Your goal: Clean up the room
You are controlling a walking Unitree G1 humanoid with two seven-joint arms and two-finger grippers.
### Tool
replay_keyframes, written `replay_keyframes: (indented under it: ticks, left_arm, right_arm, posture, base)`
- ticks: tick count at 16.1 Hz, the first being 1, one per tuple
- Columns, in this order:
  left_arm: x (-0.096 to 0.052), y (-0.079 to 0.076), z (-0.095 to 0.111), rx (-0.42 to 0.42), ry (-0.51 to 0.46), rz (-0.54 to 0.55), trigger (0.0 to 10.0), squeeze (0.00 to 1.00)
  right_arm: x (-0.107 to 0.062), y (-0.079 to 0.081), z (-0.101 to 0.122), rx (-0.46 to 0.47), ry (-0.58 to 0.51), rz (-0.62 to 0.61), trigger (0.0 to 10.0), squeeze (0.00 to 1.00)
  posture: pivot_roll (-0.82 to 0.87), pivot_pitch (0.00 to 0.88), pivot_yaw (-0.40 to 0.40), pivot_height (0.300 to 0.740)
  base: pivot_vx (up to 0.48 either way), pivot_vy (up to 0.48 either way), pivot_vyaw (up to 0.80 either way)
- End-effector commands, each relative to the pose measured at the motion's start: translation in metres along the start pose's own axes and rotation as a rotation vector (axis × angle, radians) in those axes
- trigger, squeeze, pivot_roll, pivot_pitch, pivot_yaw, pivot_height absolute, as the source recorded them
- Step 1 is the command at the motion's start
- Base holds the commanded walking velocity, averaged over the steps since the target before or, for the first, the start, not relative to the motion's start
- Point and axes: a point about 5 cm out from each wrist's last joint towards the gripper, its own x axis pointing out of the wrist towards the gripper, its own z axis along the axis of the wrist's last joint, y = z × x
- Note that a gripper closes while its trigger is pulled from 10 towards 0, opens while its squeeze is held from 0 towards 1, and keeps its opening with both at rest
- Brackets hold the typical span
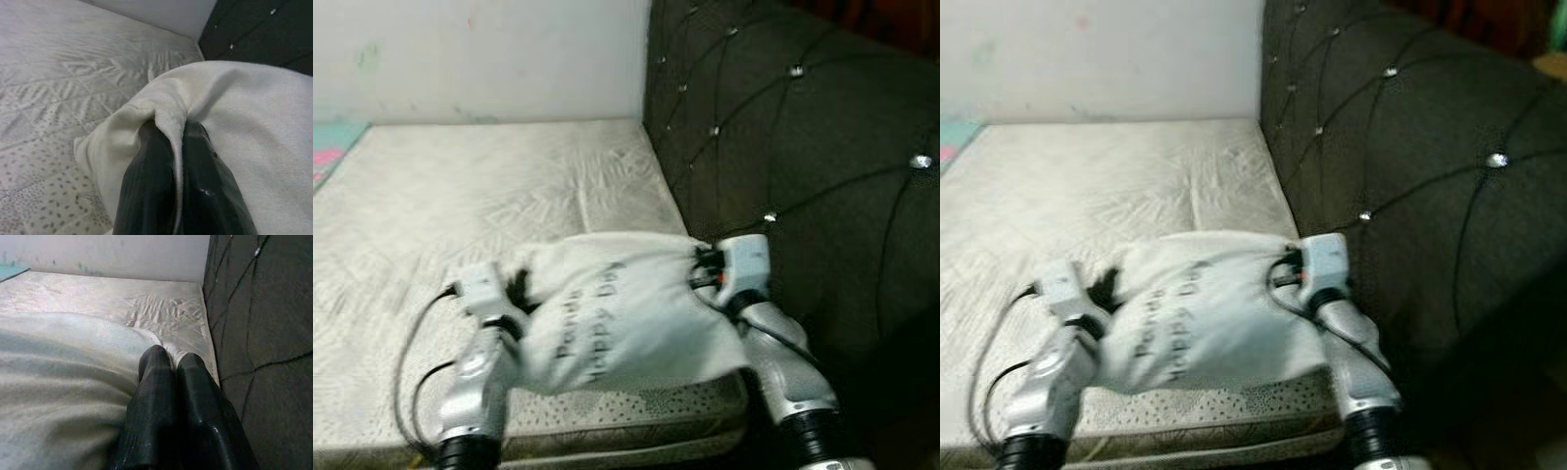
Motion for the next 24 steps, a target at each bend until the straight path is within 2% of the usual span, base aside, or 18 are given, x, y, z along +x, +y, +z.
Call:
replay_keyframes:
  ticks: [1, 8, 10, 11, 13, 14, 15, 16, 17, 18, 19, 20, 22, 23, 24]
  left_arm:
    - [0.002, 0.003, 0.009, 0.02, -0.027, 0.003, 10.0, 0.0]
    - [0.003, 0.003, 0.009, 0.023, -0.023, 0.006, 10.0, 0.0]
    - [0.004, 0.006, 0.007, 0.047, -0.005, 0.031, 10.0, 0.0]
    - [0.004, 0.01, 0.005, 0.063, 0.009, 0.059, 10.0, 0.0]
    - [0.004, 0.039, 0.008, 0.104, 0.03, 0.187, 10.0, 0.0]
    - [0.005, 0.046, 0.012, 0.104, 0.026, 0.206, 10.0, 0.0]
    - [0.01, 0.059, 0.022, 0.116, 0.019, 0.233, 10.0, 0.0]
    - [0.012, 0.066, 0.026, 0.124, 0.024, 0.251, 10.0, 0.0]
    - [0.016, 0.079, 0.036, 0.14, 0.029, 0.298, 10.0, 0.0]
    - [0.021, 0.086, 0.042, 0.156, 0.051, 0.326, 10.0, 0.0]
    - [0.026, 0.09, 0.05, 0.148, 0.046, 0.34, 10.0, 0.0]
    - [0.029, 0.089, 0.051, 0.158, 0.06, 0.337, 10.0, 0.0]
    - [0.044, 0.082, 0.076, 0.128, 0.004, 0.326, 10.0, 0.0]
    - [0.056, 0.069, 0.121, 0.13, -0.144, 0.321, 10.0, 0.0]
    - [0.06, 0.06, 0.143, 0.148, -0.216, 0.307, 10.0, 0.0]
  right_arm:
    - [0.007, 0.01, 0.025, -0.01, -0.106, 0.031, 10.0, 0.0]
    - [0.008, 0.01, 0.025, -0.014, -0.108, 0.035, 10.0, 0.0]
    - [0.008, 0.011, 0.025, -0.013, -0.107, 0.043, 10.0, 0.0]
    - [0.008, 0.013, 0.025, -0.026, -0.101, 0.058, 10.0, 0.0]
    - [0.014, 0.017, 0.022, -0.099, -0.061, 0.118, 10.0, 0.0]
    - [0.016, 0.019, 0.02, -0.126, -0.042, 0.135, 10.0, 0.0]
    - [0.023, 0.023, 0.015, -0.186, 0.013, 0.176, 10.0, 0.0]
    - [0.027, 0.026, 0.014, -0.202, 0.034, 0.196, 10.0, 0.0]
    - [0.036, 0.031, 0.016, -0.223, 0.055, 0.217, 10.0, 0.0]
    - [0.045, 0.037, 0.019, -0.225, 0.067, 0.224, 10.0, 0.0]
    - [0.056, 0.043, 0.029, -0.187, 0.06, 0.203, 10.0, 0.0]
    - [0.06, 0.045, 0.033, -0.148, 0.064, 0.191, 10.0, 0.0]
    - [0.074, 0.051, 0.058, -0.134, 0.025, 0.148, 10.0, 0.0]
    - [0.085, 0.053, 0.096, -0.071, -0.083, 0.102, 10.0, 0.0]
    - [0.088, 0.053, 0.117, -0.046, -0.154, 0.09, 10.0, 0.0]
  posture:
    - [-0.12, 0.0, -0.026, 0.74]
    - [-0.12, 0.0, -0.027, 0.74]
    - [-0.12, 0.0, -0.027, 0.74]
    - [-0.12, 0.0, -0.029, 0.74]
    - [-0.11, 0.0, -0.038, 0.74]
    - [-0.11, 0.0, -0.04, 0.74]
    - [-0.1, 0.0, -0.049, 0.74]
    - [-0.1, 0.0, -0.053, 0.74]
    - [-0.1, 0.0, -0.063, 0.74]
    - [-0.1, 0.0, -0.067, 0.74]
    - [-0.1, 0.0, -0.075, 0.74]
    - [-0.1, 0.0, -0.079, 0.74]
    - [-0.1, 0.0, -0.087, 0.74]
    - [-0.09, 0.0, -0.092, 0.74]
    - [-0.09, 0.0, -0.096, 0.74]
  base:
    - [0.0, 0.0, 0.0]
    - [0.0, 0.0, 0.0]
    - [0.0, 0.0, 0.0]
    - [0.0, 0.0, 0.0]
    - [0.0, 0.0, 0.0]
    - [0.0, 0.0, 0.0]
    - [0.0, 0.0, 0.0]
    - [0.0, 0.0, 0.0]
    - [0.0, 0.0, 0.0]
    - [0.0, 0.0, 0.0]
    - [0.0, 0.0, 0.0]
    - [0.0, 0.0, 0.0]
    - [0.0, 0.0, 0.0]
    - [0.0, 0.0, 0.0]
    - [0.0, 0.0, 0.0]
